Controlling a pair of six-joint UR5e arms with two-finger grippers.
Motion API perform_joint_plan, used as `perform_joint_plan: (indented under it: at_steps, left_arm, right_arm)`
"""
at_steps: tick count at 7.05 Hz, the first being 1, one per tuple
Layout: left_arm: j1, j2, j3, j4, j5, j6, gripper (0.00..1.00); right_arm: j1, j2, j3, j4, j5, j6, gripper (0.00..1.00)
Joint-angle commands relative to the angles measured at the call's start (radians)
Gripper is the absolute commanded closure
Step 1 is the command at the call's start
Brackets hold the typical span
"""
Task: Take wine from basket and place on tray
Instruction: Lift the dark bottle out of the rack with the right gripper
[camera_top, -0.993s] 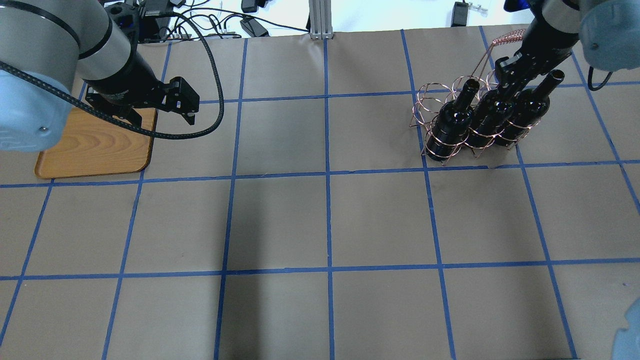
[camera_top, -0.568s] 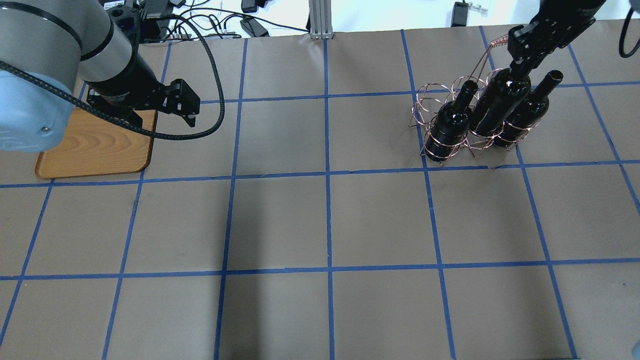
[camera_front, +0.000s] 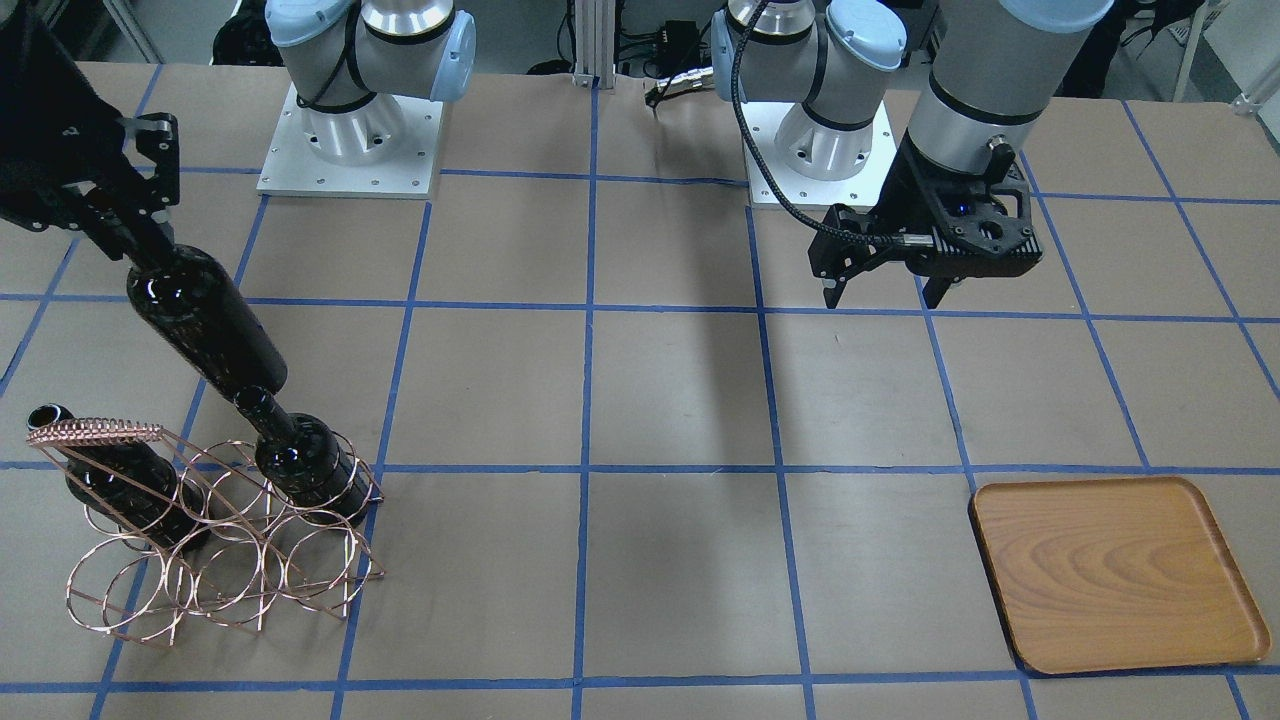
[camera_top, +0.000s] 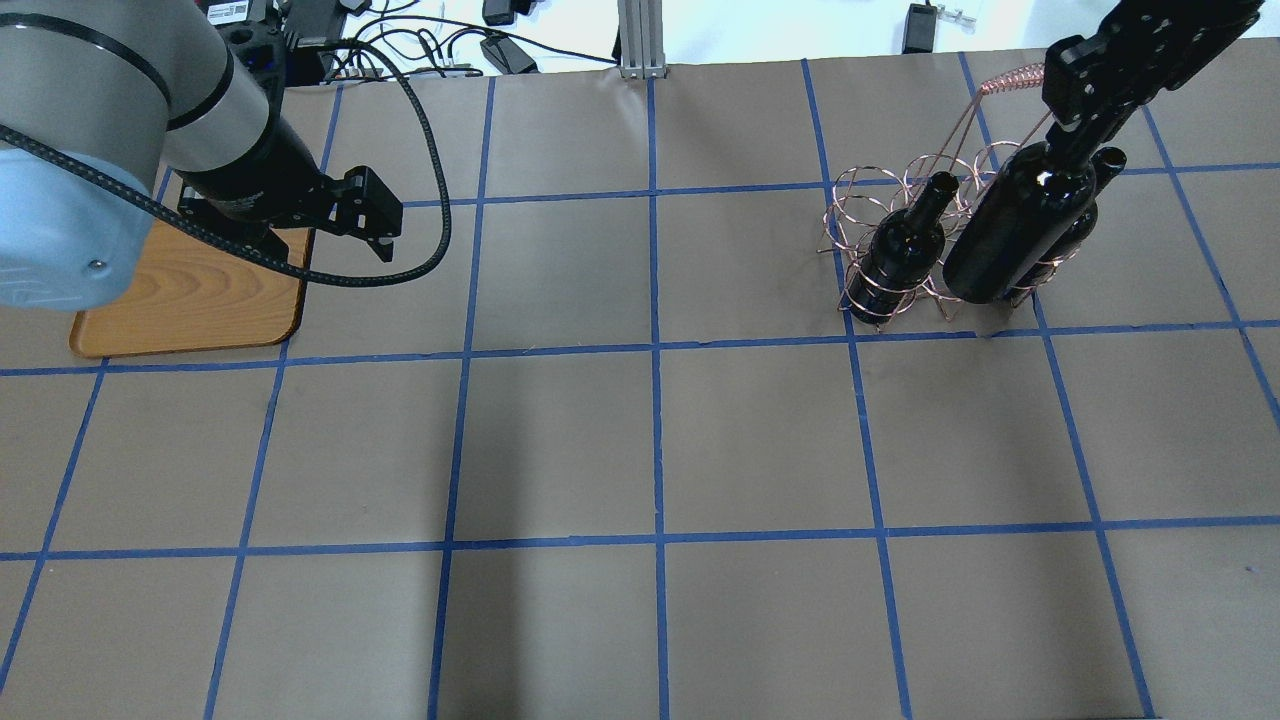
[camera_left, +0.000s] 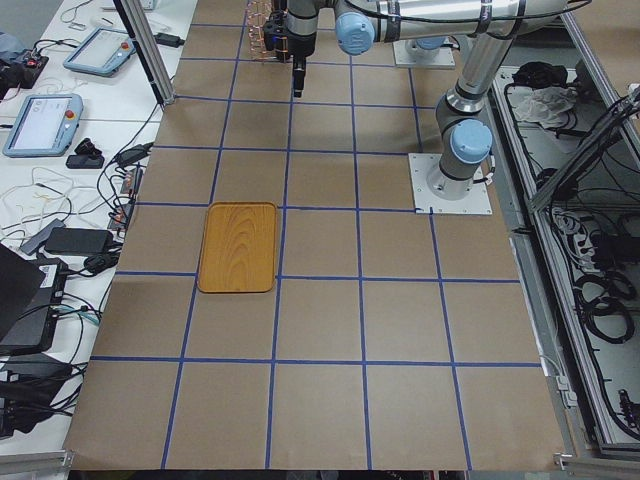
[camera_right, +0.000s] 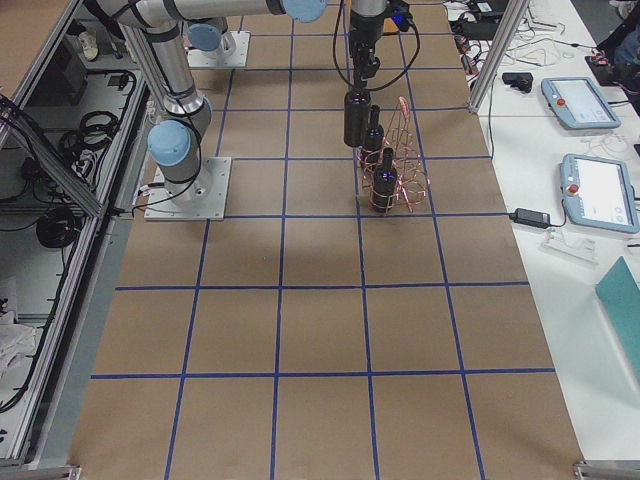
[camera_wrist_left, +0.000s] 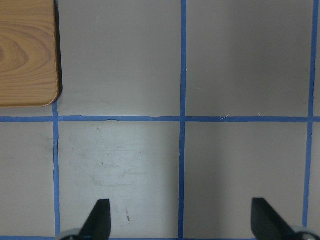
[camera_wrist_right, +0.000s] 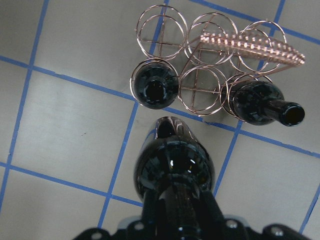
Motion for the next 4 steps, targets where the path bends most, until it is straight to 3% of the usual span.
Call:
perform_joint_plan:
  at_steps: [1, 4]
  left_arm:
    - [0.007, -0.004, -0.002, 0.004, -0.003, -0.002, 0.00]
    - [0.010, -0.004, -0.002, 0.007, 0.000, 0.007, 0.00]
  right_arm:
    - [0.148, -0.004, 0.001, 0.012, 0.011, 0.193, 1.00]
    - [0.363, 0.067, 0.007, -0.113, 0.034, 0.431, 1.00]
